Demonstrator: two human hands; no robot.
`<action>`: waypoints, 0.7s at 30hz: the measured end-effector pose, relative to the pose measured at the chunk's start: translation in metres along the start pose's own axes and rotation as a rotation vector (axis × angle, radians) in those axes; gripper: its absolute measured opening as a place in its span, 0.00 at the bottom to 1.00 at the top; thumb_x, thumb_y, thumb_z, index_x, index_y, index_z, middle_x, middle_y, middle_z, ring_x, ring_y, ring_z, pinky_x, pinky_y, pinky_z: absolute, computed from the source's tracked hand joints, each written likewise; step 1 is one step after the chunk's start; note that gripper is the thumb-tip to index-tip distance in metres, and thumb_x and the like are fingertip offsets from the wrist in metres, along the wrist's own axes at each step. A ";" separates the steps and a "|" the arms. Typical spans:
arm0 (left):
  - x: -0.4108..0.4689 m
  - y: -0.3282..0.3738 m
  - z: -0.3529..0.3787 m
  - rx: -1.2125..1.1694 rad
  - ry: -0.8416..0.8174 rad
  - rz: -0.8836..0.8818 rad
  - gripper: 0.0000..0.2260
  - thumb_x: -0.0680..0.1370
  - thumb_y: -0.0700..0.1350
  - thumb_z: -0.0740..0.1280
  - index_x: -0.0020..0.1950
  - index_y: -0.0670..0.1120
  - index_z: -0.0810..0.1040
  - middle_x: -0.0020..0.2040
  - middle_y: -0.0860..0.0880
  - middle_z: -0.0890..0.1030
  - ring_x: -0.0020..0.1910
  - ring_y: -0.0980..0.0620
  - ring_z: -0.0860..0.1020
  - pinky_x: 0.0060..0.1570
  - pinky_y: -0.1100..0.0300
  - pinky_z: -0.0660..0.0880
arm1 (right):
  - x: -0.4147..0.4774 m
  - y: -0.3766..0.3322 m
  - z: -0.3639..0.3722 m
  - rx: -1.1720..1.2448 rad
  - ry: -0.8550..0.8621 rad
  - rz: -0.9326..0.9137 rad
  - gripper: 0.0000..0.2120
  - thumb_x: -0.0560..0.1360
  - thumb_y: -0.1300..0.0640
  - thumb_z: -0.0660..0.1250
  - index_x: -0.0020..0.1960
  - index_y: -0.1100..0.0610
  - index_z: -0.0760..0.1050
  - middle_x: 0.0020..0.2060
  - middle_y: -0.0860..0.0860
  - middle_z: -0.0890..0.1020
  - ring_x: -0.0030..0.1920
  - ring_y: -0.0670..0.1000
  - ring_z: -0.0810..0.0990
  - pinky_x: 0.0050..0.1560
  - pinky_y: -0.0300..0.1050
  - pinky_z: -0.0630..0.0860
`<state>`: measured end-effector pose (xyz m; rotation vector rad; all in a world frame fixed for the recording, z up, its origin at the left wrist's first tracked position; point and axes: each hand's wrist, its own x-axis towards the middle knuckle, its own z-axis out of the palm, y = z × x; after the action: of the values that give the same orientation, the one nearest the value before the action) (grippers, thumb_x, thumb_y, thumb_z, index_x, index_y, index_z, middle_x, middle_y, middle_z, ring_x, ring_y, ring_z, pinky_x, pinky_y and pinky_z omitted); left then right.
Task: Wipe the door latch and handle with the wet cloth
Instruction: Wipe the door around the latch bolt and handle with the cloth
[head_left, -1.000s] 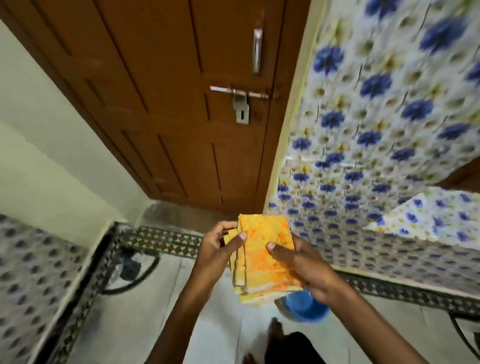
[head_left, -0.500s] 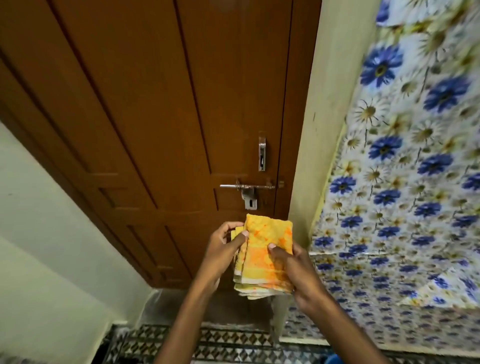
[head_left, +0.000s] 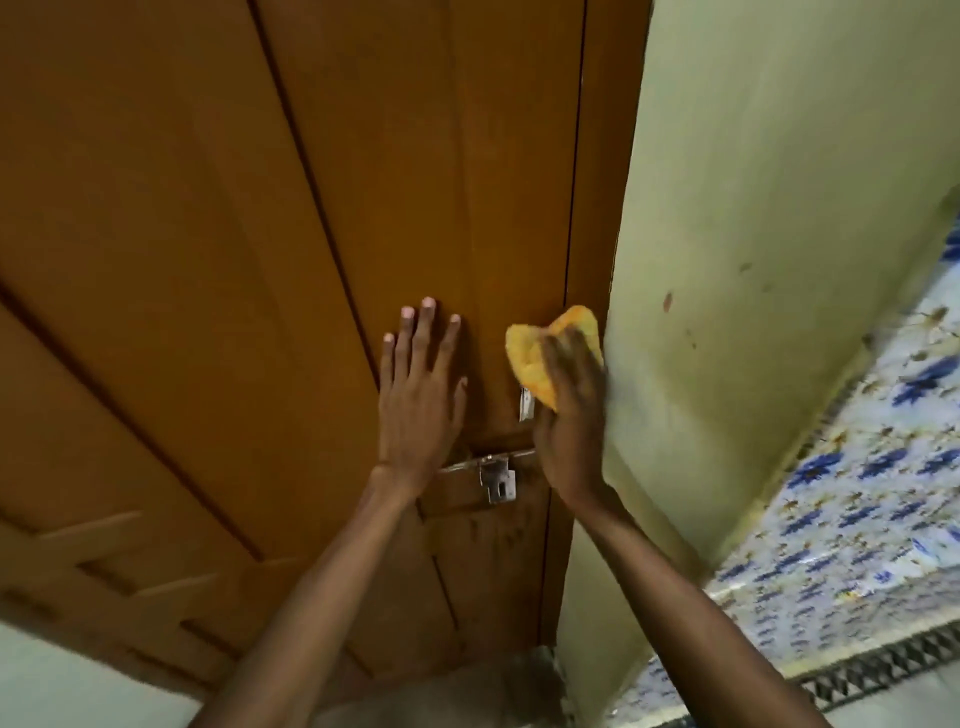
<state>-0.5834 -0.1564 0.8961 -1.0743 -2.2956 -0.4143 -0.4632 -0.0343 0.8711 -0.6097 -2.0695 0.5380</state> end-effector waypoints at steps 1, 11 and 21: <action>0.006 -0.009 0.007 0.043 0.017 0.053 0.30 0.83 0.52 0.62 0.83 0.49 0.54 0.83 0.44 0.47 0.82 0.44 0.45 0.79 0.43 0.52 | -0.003 0.002 0.016 -0.091 -0.068 -0.030 0.40 0.73 0.73 0.63 0.79 0.48 0.54 0.80 0.51 0.52 0.79 0.55 0.49 0.73 0.53 0.65; 0.016 -0.039 0.052 0.165 0.181 0.208 0.31 0.83 0.57 0.59 0.83 0.50 0.53 0.82 0.47 0.44 0.80 0.47 0.36 0.79 0.47 0.35 | -0.015 -0.005 0.040 -0.174 -0.065 0.064 0.40 0.72 0.69 0.64 0.79 0.47 0.55 0.79 0.50 0.55 0.77 0.57 0.58 0.67 0.58 0.71; 0.020 -0.042 0.072 0.185 0.298 0.236 0.33 0.82 0.58 0.57 0.83 0.51 0.47 0.82 0.48 0.39 0.80 0.45 0.36 0.78 0.43 0.35 | -0.032 0.026 0.044 -0.029 0.093 -0.026 0.34 0.72 0.66 0.73 0.75 0.56 0.65 0.76 0.54 0.65 0.75 0.54 0.64 0.66 0.56 0.74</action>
<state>-0.6519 -0.1353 0.8492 -1.0928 -1.8813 -0.2433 -0.4790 -0.0391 0.8132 -0.6125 -1.9979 0.4571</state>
